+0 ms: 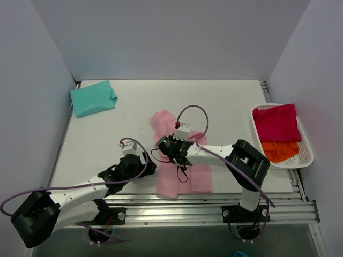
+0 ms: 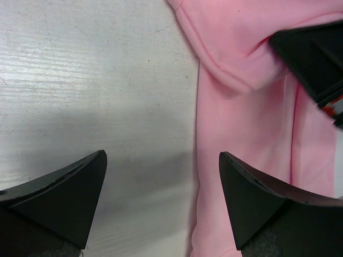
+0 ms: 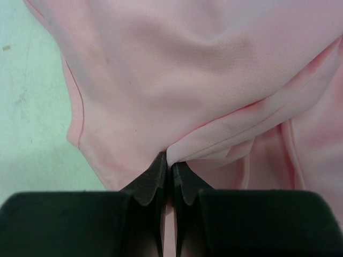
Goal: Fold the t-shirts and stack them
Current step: Fold the tshirt
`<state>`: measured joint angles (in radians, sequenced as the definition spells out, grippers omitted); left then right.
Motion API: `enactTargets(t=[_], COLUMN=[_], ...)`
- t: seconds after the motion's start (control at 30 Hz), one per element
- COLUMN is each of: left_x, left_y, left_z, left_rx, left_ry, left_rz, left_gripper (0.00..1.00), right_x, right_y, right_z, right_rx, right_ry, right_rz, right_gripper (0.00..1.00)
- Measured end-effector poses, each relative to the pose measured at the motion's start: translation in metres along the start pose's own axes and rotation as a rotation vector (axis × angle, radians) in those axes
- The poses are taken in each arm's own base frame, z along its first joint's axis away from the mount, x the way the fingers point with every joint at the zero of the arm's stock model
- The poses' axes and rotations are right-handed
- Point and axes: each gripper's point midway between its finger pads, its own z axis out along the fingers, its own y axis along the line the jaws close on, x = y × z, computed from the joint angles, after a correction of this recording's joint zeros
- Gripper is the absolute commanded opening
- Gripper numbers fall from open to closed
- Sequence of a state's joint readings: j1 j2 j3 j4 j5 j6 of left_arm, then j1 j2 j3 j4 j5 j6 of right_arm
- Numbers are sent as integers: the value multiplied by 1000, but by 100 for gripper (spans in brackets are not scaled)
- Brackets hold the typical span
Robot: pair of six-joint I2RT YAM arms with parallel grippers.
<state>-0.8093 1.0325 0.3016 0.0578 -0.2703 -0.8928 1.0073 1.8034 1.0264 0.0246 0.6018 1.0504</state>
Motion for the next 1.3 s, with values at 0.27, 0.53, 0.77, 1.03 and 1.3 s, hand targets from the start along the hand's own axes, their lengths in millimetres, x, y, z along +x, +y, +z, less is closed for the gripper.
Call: enactTargets(t=[0.27, 0.53, 0.77, 1.03, 1.3], left_x=[1, 0, -1, -3, -93], left_y=[0, -5, -5, 3, -24], left_z=[-1, -5, -5, 1, 27], left_rx=[14, 46, 49, -3, -71], left_ry=[10, 9, 11, 5, -177], left_rz=[7, 3, 2, 12, -43], left_gripper=[94, 94, 94, 94, 95], right_x=[-120, -222, -182, -210, -249], right_y=[-17, -65, -79, -75, -85], right_z=[34, 96, 186, 190, 141], right_rx=[103, 257, 376, 390, 368], right_ry=[-163, -319, -240, -280, -315], right_rz=[139, 316, 248, 241, 254], right_gripper=[0, 25, 93, 94, 95])
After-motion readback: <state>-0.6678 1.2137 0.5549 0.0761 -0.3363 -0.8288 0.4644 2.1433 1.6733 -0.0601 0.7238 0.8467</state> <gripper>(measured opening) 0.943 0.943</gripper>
